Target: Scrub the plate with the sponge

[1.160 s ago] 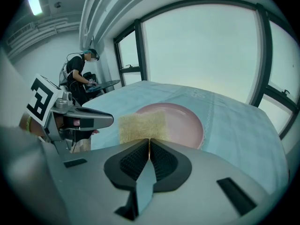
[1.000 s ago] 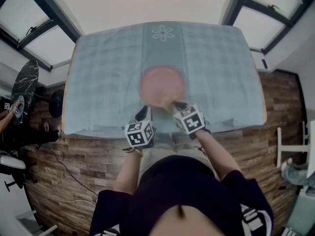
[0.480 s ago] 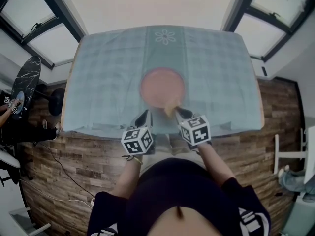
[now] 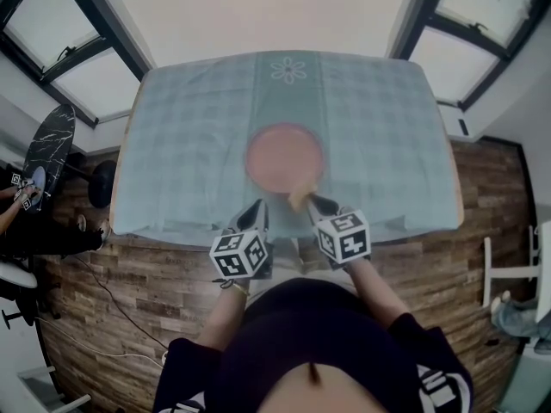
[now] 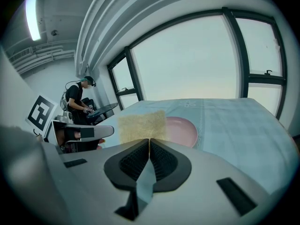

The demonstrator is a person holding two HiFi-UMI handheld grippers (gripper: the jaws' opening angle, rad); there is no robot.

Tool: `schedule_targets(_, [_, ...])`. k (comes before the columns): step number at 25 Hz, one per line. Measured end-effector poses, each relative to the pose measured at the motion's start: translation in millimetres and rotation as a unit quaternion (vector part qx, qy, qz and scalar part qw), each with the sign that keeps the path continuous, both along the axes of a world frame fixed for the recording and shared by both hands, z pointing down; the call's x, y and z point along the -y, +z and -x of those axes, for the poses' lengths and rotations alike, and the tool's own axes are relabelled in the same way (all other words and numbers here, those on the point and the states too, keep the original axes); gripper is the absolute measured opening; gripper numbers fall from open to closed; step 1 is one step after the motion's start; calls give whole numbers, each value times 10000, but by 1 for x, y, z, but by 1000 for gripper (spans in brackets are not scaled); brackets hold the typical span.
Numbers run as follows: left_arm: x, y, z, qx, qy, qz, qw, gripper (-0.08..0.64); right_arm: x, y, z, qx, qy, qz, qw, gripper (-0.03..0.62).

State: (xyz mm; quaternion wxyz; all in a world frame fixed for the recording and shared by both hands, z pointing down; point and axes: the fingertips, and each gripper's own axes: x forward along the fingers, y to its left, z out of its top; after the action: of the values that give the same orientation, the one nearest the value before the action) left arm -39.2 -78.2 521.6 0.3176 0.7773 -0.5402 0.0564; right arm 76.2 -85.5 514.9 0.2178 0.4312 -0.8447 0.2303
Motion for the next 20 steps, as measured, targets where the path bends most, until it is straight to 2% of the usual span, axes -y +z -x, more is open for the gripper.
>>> schedule_targets(20, [7,-7,-12,-160,295,-20,9994,6,11,0,7,104,-26,-21,9999,21])
